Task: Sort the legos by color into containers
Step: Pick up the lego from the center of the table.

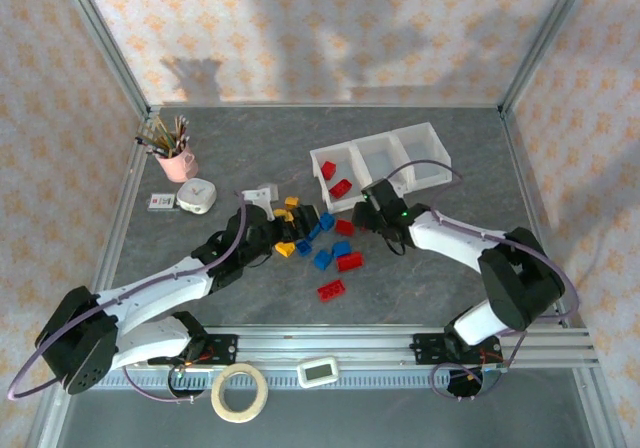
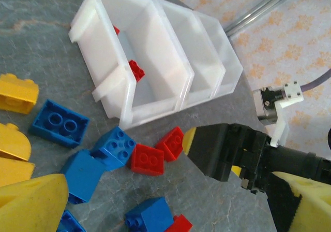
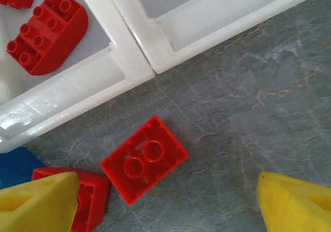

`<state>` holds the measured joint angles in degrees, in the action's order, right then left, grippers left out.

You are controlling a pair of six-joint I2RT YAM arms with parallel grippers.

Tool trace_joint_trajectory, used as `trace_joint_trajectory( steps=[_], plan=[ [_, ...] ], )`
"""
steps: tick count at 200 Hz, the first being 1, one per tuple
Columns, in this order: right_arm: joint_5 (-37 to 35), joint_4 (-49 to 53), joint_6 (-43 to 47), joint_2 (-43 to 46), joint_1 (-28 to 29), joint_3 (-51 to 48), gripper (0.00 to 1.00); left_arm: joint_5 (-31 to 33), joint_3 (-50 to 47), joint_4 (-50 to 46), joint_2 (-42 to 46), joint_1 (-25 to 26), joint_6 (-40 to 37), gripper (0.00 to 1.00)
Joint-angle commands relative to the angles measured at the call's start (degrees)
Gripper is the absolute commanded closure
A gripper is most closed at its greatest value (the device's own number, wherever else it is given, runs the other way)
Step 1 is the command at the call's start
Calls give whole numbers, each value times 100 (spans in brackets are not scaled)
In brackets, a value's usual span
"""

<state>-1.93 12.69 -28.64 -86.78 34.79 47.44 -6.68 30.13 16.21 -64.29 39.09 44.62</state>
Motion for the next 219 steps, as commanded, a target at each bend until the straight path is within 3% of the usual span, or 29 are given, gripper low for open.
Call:
trace_joint_trajectory(
  steps=[1, 87, 150, 219],
  plan=[
    [-103, -375, -259, -205, 46, 9, 12, 167, -71, 339, -107, 63, 152, 1],
    [-567, -654, -493, -983, 47, 224, 13, 256, -51, 323, -224, 101, 152, 1],
    [-909, -347, -491, -616, 37, -147, 26, 246, -43, 291, -224, 99, 109, 1],
    [-722, -357, -471, -660, 20, -186, 41, 282, -51, 257, -225, 98, 56, 1]
  ],
)
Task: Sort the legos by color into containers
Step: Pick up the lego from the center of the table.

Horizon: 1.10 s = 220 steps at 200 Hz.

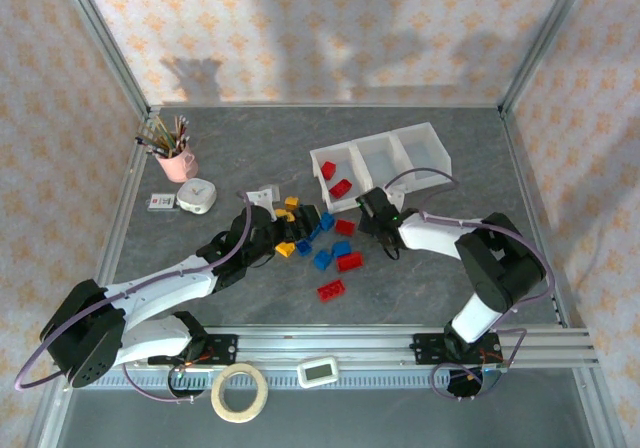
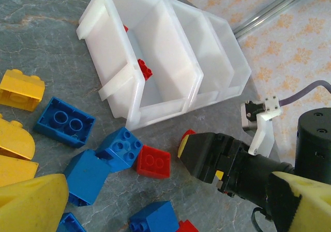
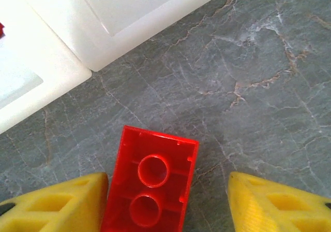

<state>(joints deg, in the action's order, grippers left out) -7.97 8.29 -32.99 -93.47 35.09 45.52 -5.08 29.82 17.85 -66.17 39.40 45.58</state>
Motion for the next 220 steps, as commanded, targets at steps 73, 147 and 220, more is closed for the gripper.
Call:
trace_joint_trajectory(
  steps=[73, 147, 220],
  plan=[
    [-78, -33, 40, 10, -11, -15, 62, 192, -80, 55, 131, 68, -82, 1],
    [-301, 161, 315, 625, -20, 86, 79, 237, 100, -171, 239, 51, -231, 1],
    [102, 469, 1146, 38, -62, 1837, 81, 236, 322, -598, 600, -509, -513, 1]
  ],
)
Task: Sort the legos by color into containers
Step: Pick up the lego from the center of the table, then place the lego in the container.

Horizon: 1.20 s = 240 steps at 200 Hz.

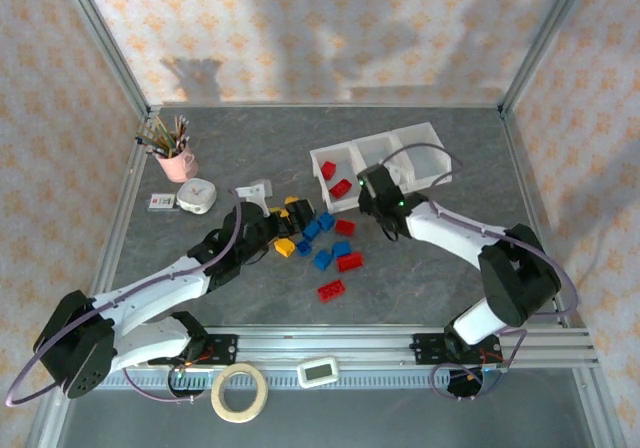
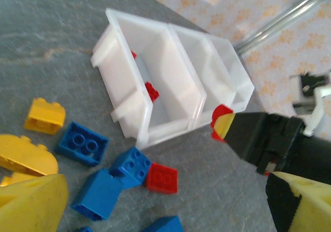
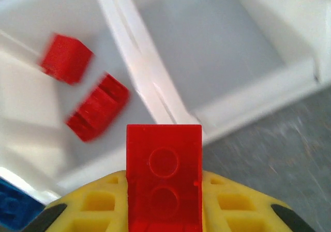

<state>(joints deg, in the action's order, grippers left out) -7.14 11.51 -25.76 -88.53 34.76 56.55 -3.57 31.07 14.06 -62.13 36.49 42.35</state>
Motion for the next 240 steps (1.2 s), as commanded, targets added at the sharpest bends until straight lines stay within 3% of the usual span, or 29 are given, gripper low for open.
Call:
trace_joint_trajectory(
  steps=[1, 69, 89, 114, 169, 240],
  plan=[
    [15, 149, 427, -486, -30, 764, 81, 81, 198, -220, 199, -229, -195, 1],
    [-95, 447, 862, -2395, -230, 2988, 79, -12, 502, -390, 2, -644, -455, 1],
    [-7, 576, 920, -2797, -277, 3421, 73, -7, 549, -379, -67, -694, -455, 1],
    [-7, 673, 948, -2944, -276, 3684, 58, -50, 558, -343, -86, -731, -455, 1],
    [198, 633, 956, -2342, -277, 3318, 45, -39, 566, -360, -21, -748, -412, 1],
    [594, 439, 770, -760, -52, 1400, 34, -463, 421, -568, 229, -739, -235, 1]
  ],
)
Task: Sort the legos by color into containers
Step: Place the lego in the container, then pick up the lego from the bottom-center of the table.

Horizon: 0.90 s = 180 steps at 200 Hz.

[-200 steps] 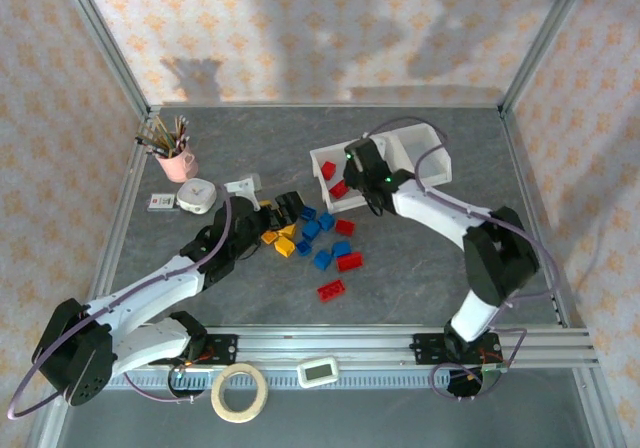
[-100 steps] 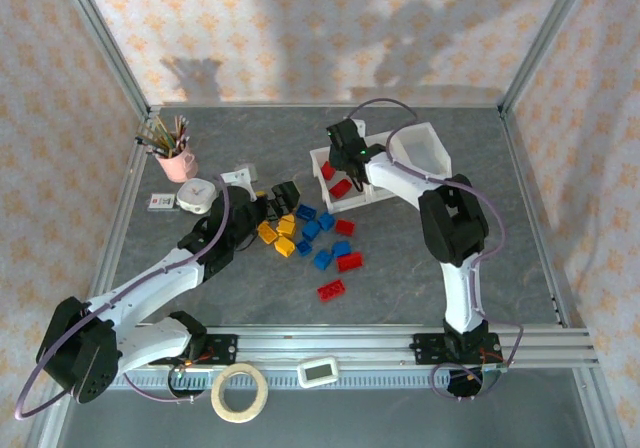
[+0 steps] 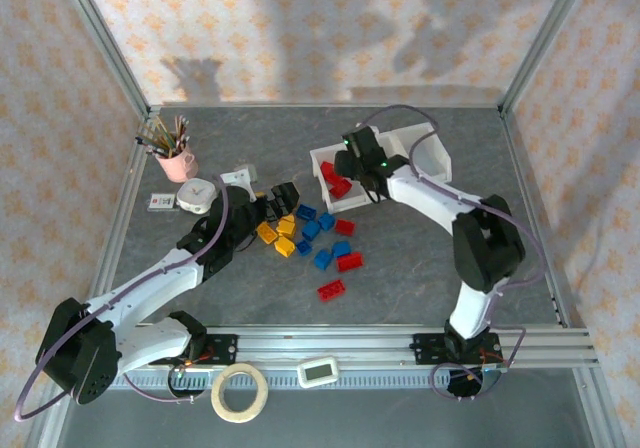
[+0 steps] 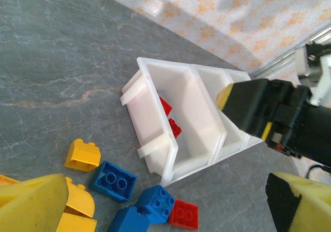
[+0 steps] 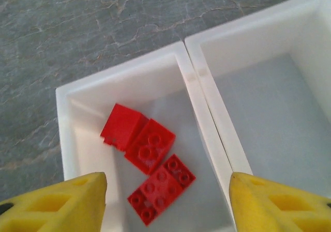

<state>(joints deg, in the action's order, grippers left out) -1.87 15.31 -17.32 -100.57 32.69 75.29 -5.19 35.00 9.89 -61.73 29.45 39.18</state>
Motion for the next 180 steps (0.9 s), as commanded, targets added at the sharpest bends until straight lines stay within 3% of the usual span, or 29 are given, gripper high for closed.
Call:
trace_joint_trajectory(
  steps=[1, 45, 127, 180],
  plan=[
    [61, 64, -76, 474, 162, -507, 34, -317, 22, -152, 198, -36, 86, 1],
    [-59, 180, -186, 1334, 484, -1590, 27, -400, -424, -79, 524, 102, 391, 1],
    [63, 142, -615, 2146, 1503, -2908, 15, 0, -1013, -7, 792, 871, 877, 1],
    [134, -117, -721, 2540, 1857, -3649, 10, 153, -1303, 26, 1003, 939, 1100, 1]
  ],
)
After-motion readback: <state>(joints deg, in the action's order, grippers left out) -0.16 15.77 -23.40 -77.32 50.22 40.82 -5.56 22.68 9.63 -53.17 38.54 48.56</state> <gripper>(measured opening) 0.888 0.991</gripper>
